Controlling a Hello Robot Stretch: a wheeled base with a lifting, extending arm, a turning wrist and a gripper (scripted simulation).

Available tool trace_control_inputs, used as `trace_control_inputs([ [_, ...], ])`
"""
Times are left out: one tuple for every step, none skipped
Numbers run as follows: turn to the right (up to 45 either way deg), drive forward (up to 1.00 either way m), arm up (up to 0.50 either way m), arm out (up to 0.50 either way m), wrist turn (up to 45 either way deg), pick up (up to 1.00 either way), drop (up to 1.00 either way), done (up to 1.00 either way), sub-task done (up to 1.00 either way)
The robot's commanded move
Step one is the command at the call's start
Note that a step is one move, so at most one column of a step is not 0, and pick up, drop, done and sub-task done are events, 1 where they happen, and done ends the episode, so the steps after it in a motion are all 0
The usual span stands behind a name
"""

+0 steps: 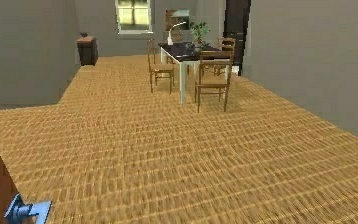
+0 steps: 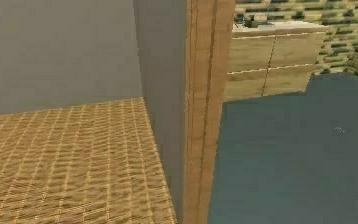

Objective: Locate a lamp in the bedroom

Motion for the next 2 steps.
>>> trace_control_inputs([
  [0.0, 0.25, 0.00, 0.00, 0.0, 0.00, 0.00, 0.00, 0.00],
  [-21.0, 0.00, 0.00, 0.00, 0.0, 0.00, 0.00, 0.00, 0.00],
])
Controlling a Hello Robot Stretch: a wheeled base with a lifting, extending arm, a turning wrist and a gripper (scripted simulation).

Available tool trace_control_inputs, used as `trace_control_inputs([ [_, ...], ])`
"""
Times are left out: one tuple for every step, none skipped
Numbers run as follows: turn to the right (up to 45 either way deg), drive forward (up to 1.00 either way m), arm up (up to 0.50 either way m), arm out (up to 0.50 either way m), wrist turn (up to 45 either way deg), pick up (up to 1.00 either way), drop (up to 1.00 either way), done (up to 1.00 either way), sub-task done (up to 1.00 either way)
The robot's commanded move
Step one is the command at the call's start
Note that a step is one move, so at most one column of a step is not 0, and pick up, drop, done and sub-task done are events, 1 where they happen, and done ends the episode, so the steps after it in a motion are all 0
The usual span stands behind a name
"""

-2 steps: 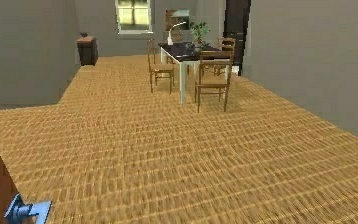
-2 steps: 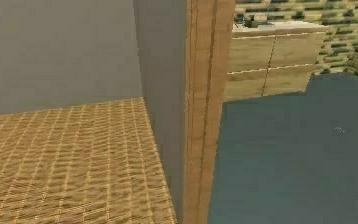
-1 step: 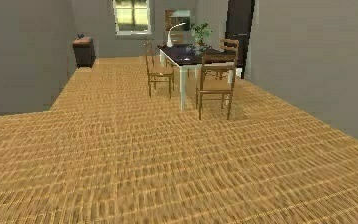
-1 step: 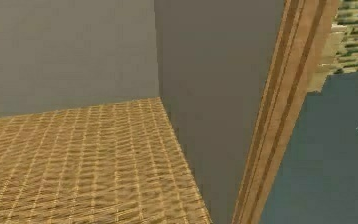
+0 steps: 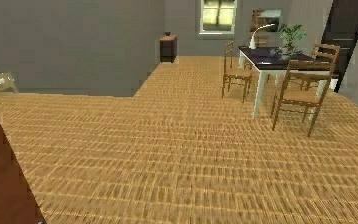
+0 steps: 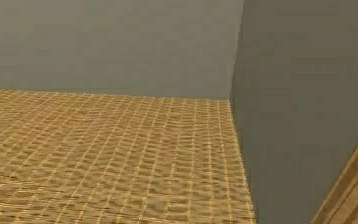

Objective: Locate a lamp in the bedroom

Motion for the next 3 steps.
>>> trace_control_inputs([
  [0.0, 1.00, 0.00, 0.00, 0.0, 0.00, 0.00, 0.00, 0.00],
  [-45.0, 0.00, 0.00, 0.00, 0.0, 0.00, 0.00, 0.00, 0.00],
  [-45.0, 0.00, 0.00, 0.00, 0.0, 0.00, 0.00, 0.00, 0.00],
])
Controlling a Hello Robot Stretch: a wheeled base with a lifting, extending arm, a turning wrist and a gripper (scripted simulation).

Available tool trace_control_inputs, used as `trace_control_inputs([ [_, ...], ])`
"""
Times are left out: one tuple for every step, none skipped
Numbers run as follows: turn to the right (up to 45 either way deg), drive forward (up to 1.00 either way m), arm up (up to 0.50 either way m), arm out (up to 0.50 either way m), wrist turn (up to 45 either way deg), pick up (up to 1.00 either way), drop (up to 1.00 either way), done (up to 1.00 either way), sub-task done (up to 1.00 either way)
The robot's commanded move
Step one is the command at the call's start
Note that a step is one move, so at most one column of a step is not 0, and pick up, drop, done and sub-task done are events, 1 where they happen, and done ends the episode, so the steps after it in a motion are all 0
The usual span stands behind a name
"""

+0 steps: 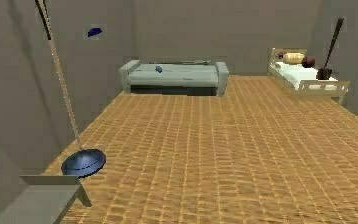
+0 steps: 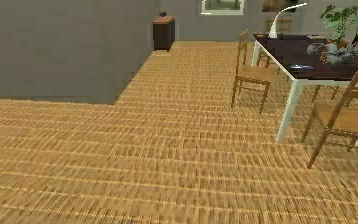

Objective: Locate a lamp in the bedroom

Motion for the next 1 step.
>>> trace_control_inputs([
  [0.0, 1.00, 0.00, 0.00, 0.0, 0.00, 0.00, 0.00, 0.00],
])
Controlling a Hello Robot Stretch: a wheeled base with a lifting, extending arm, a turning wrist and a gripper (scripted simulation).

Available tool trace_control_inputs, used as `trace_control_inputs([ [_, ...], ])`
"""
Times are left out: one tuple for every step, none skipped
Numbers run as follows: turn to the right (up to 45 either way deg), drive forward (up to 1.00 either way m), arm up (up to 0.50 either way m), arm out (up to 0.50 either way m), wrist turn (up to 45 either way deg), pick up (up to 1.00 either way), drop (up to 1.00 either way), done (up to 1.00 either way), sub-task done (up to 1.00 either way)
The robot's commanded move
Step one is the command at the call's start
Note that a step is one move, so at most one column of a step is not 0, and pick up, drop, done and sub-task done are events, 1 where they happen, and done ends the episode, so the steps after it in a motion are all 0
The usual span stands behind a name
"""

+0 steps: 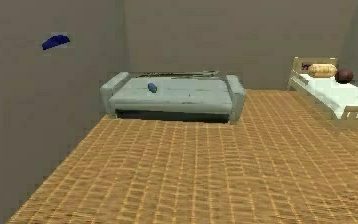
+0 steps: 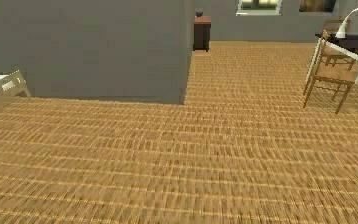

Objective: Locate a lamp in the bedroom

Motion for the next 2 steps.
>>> trace_control_inputs([
  [-15.0, 0.00, 0.00, 0.00, 0.0, 0.00, 0.00, 0.00, 0.00],
  [0.0, 0.10, 0.00, 0.00, 0.0, 0.00, 0.00, 0.00, 0.00],
])
